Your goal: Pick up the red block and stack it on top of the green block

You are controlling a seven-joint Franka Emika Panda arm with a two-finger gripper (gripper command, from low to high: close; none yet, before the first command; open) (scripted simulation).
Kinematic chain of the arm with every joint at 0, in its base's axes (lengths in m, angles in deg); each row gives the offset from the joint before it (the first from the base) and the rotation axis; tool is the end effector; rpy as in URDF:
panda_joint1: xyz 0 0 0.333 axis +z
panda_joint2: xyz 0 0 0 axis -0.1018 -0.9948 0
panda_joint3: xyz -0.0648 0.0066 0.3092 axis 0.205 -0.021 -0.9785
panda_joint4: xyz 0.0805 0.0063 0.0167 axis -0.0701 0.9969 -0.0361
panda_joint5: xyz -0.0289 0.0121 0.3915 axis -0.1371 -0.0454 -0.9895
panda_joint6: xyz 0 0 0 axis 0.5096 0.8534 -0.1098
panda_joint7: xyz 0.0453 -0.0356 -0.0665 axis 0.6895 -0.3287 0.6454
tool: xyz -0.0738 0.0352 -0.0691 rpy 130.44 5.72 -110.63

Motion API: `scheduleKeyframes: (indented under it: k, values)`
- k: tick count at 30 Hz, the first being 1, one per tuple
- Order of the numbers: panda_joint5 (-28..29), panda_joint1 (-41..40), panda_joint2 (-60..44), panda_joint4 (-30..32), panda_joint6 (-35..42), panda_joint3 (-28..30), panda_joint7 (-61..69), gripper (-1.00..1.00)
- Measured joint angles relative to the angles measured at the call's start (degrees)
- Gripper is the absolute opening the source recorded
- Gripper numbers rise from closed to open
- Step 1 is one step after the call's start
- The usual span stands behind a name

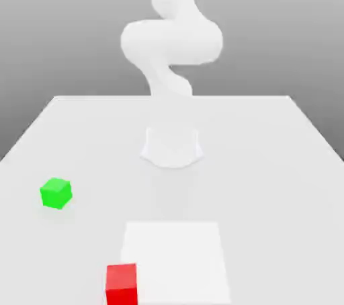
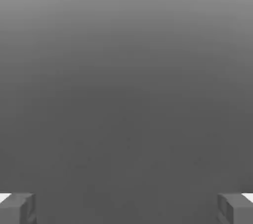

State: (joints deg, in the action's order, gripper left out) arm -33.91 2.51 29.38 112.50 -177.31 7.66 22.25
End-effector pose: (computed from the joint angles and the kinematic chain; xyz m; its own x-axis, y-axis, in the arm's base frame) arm 0.3762 -0.0007 0.6804 0.4359 -0.7791 0.4505 -0.6001 -0.6246 -0.4997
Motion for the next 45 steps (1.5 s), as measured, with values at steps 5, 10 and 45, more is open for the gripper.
scheduleKeyframes:
  k: [5, 10, 45]
  values:
    - [2.7, -6.3, -9.4, 1.0, -3.0, -4.6, -13.0, 0.0]
    - [5.9, -11.5, -18.5, 1.9, -5.8, -8.2, -25.9, 0.0]
    - [7.0, -16.8, -61.5, 5.4, -24.5, -6.7, -72.7, -1.0]
